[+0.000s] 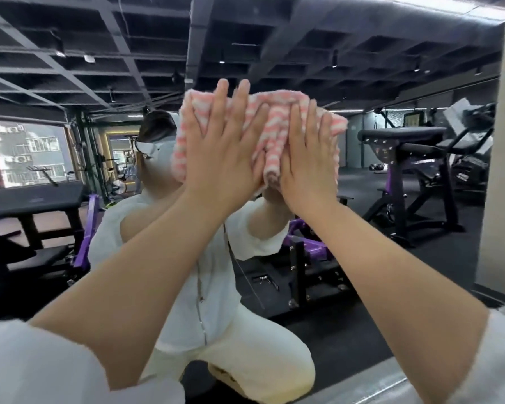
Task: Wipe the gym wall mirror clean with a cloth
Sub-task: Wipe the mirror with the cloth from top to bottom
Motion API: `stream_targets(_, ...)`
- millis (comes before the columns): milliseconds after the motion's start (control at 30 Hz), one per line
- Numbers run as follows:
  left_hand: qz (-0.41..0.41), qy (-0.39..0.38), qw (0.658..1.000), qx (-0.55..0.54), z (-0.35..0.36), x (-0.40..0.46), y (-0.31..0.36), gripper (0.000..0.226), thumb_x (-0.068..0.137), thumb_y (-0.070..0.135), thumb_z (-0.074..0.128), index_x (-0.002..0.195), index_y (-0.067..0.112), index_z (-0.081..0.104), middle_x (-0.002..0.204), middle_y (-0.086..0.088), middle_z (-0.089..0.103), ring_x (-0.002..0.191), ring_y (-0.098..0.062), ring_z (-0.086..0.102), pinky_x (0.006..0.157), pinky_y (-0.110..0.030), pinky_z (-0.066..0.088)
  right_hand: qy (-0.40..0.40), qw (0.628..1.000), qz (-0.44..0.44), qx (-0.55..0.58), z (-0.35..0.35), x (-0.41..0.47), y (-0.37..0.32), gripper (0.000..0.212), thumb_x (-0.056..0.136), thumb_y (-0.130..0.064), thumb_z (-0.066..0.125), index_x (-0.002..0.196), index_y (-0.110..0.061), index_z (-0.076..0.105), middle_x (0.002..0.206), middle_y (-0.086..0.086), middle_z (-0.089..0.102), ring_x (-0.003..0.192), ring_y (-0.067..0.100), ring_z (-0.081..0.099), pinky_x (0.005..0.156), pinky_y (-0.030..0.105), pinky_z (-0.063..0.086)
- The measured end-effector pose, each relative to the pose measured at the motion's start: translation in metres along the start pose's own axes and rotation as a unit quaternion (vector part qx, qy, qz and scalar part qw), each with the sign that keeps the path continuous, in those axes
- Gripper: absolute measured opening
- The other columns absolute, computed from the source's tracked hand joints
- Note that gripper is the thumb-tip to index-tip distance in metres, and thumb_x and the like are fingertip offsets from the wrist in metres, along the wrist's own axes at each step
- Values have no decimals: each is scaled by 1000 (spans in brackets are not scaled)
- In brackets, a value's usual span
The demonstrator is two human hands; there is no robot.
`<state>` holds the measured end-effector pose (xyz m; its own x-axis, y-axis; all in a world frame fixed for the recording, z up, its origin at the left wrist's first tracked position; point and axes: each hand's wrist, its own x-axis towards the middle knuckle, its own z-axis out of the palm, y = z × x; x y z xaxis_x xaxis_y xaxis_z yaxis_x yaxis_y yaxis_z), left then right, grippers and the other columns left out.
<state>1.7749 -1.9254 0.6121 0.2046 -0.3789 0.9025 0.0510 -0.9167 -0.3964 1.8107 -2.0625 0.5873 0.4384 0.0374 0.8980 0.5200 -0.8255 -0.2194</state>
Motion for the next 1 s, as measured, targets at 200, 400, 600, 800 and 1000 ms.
stream_targets(200,57,14,998,12,13,-32,16,62,95,46,28,147,13,33,154,-17,26,141,-33,21,110,-48,7,47,997,-45,-29,35,-57,26,77,93,-44,28,151,-6,-6,159,15,3,143,19,-13,118,41,-6)
stream_targets(400,133,-45,990,-5,29,-113,53,66,91,43,26,148,11,15,156,-13,9,146,-32,3,113,-52,-9,47,994,-67,-66,65,-144,47,81,86,-28,32,152,-6,-10,157,17,5,147,23,-16,115,46,4)
stream_targets(600,184,-72,980,-29,33,-194,66,85,85,35,50,153,16,3,159,-12,-12,147,-29,-7,114,-57,7,-62,997,-17,-41,77,-221,44,58,102,-32,7,153,-5,-2,161,15,-4,148,30,-5,112,52,15)
stream_targets(800,48,-68,996,-20,7,-119,15,59,101,43,13,153,20,1,158,-13,-12,145,-25,-15,110,-57,3,-74,997,3,-16,34,-112,-5,68,91,-46,-10,150,-12,-13,157,17,-5,143,34,-12,118,49,-1)
stream_targets(1000,-72,-68,994,-38,-14,-54,-12,58,100,50,26,152,26,18,156,-23,12,144,-37,10,112,-58,9,-78,997,-14,-17,13,-60,-22,70,90,-43,3,151,-13,-11,160,13,-12,147,31,-14,114,40,-14)
